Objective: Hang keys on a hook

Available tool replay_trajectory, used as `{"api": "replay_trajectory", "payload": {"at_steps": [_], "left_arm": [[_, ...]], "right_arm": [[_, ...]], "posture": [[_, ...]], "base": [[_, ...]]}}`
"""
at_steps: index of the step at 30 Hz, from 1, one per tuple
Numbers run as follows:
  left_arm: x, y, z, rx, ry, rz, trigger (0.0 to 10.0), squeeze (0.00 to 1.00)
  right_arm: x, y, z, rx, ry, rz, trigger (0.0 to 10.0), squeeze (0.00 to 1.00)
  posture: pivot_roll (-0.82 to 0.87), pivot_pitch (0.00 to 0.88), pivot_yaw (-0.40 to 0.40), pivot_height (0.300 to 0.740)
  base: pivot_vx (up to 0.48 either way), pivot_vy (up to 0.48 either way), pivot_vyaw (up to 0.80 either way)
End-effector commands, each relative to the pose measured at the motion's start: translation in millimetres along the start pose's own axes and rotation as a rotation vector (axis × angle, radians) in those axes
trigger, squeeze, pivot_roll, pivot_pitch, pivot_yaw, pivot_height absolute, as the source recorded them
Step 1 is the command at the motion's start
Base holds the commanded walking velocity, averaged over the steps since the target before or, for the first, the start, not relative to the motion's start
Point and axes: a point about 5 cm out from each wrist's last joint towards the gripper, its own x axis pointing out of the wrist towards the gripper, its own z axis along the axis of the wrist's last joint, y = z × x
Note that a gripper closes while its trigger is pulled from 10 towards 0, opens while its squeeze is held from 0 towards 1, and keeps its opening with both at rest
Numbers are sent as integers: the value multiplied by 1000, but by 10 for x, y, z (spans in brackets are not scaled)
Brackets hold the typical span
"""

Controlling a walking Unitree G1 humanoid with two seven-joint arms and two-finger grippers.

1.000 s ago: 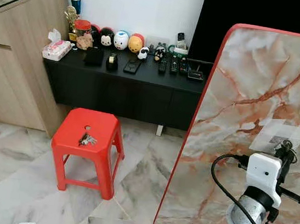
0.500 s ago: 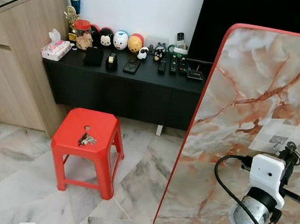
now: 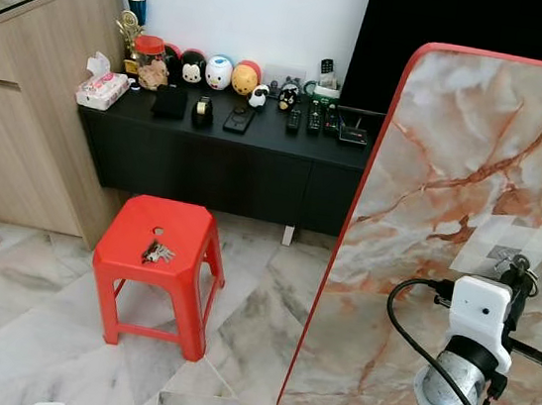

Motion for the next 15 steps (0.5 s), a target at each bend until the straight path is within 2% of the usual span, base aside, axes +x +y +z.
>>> {"api": "replay_trajectory", "payload": {"at_steps": [1,11,15], "left_arm": [[-2,-6,-15,5,7,-2,10000,0],[-1,-6,-11,6,7,-1,10000,0],[-1,-6,-11,5,6,-1,10000,0]], "right_arm": [[40,-2,37,10,-24,5,10000,0],[-27,121,86,37,-44,78,10000,0],[-28,124,87,39,-44,78,10000,0]], "posture": [[111,0,-60,740],[114,0,-60,740],[113,0,-61,740]], "base": [[0,0,0],[0,0,0],[0,0,0]]}}
